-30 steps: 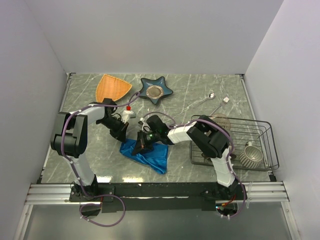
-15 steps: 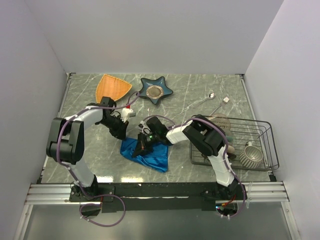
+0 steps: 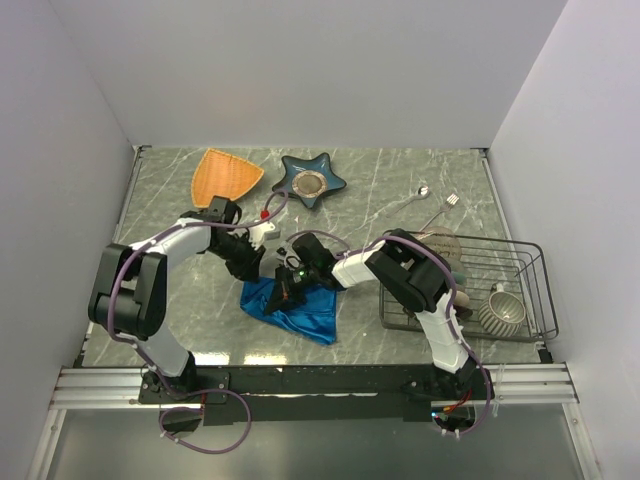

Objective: Fold the napkin into a case and place the utensils inside
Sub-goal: Stuff the top corner of the smaller-rectangle-folded napkin into the folded napkin.

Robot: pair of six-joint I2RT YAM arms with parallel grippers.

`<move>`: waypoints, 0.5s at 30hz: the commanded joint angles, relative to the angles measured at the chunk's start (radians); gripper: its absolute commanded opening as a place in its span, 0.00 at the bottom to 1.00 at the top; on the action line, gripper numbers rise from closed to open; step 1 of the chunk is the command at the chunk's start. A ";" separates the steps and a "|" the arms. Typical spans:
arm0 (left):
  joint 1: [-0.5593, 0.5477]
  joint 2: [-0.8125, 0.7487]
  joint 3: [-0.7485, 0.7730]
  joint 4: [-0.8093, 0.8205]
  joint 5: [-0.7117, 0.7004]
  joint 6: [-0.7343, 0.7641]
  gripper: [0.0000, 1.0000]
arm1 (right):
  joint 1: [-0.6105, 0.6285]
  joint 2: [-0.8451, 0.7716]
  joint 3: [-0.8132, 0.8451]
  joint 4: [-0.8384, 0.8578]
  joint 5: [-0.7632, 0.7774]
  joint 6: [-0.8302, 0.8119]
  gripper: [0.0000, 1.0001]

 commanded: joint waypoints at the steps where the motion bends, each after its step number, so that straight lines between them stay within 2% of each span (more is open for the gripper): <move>1: -0.023 0.007 -0.017 0.020 -0.011 0.016 0.25 | -0.005 -0.023 0.038 0.005 0.002 -0.006 0.00; 5: -0.036 0.025 -0.037 0.034 -0.040 0.022 0.28 | -0.006 -0.035 0.058 -0.009 -0.001 -0.016 0.00; 11: -0.039 0.043 -0.044 0.037 -0.056 0.036 0.25 | -0.029 -0.033 0.081 -0.050 -0.010 -0.019 0.00; 15: -0.039 0.039 -0.049 0.040 -0.062 0.039 0.20 | -0.038 -0.027 0.076 -0.073 -0.007 -0.026 0.00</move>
